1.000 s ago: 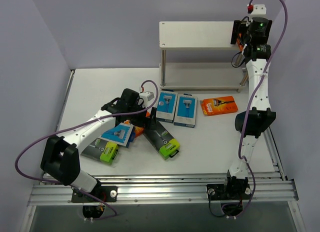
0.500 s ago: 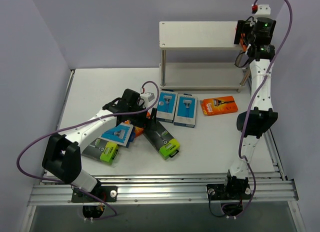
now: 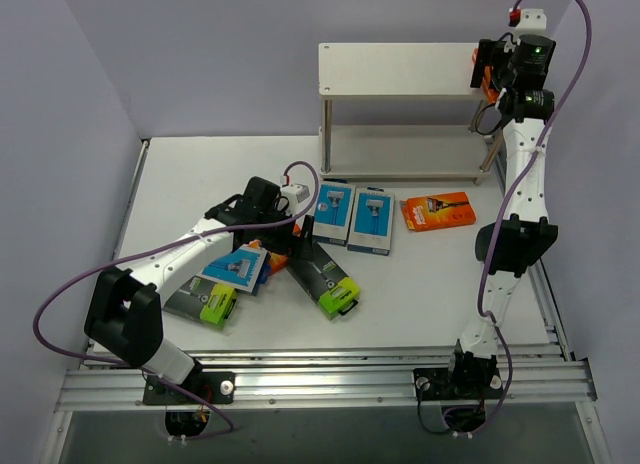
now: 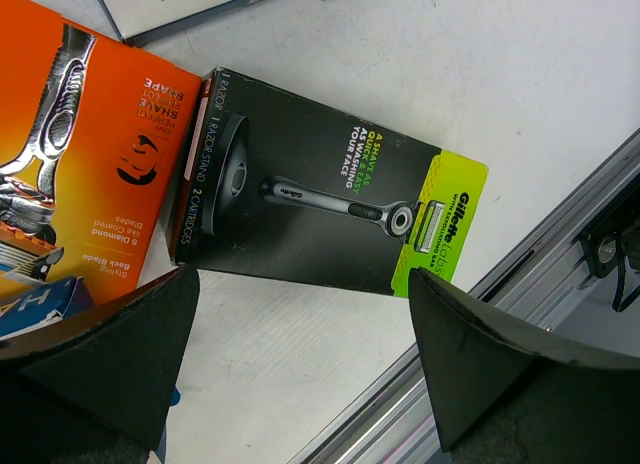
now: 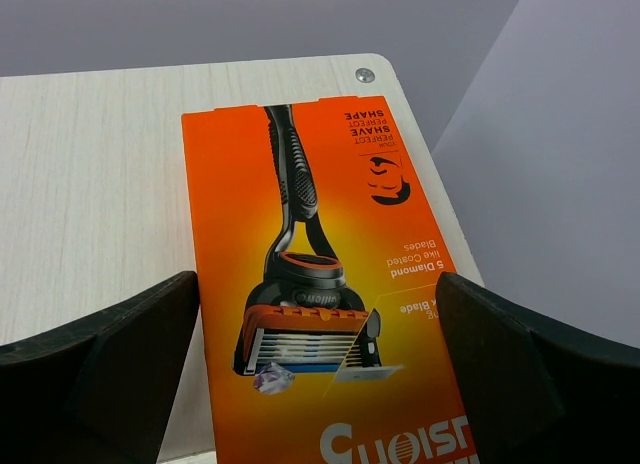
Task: Place and organize the shaving razors onto the shelf
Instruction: Place the shaving razor onto shelf
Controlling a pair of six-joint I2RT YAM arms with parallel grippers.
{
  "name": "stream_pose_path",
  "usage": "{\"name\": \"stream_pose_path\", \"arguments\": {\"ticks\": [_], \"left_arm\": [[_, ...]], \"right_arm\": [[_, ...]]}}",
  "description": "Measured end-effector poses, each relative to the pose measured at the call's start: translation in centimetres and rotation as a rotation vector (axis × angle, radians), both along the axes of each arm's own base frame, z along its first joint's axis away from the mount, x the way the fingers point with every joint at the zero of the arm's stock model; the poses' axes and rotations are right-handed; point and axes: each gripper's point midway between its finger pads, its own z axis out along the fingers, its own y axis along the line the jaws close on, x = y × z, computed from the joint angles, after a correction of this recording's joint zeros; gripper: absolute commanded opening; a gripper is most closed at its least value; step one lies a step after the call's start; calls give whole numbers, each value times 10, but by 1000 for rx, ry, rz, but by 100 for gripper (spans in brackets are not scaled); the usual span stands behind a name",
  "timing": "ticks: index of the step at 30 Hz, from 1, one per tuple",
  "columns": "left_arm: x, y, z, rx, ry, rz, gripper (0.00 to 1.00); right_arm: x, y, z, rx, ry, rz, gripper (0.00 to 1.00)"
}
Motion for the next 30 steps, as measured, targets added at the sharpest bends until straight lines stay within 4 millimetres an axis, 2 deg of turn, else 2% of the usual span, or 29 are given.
{"name": "stream_pose_path", "arguments": {"ticks": [11, 21, 30], "left_arm": [[-1, 0, 0, -1, 4, -3, 95], [-10, -7, 3, -20, 18, -54, 94], [-15, -13, 7, -35, 17, -89, 94]], "right_arm": [[1, 0, 1, 11, -10, -3, 100], [-2, -1, 4, 39, -19, -13, 100], [-21, 0, 10, 60, -30, -37, 100]]}}
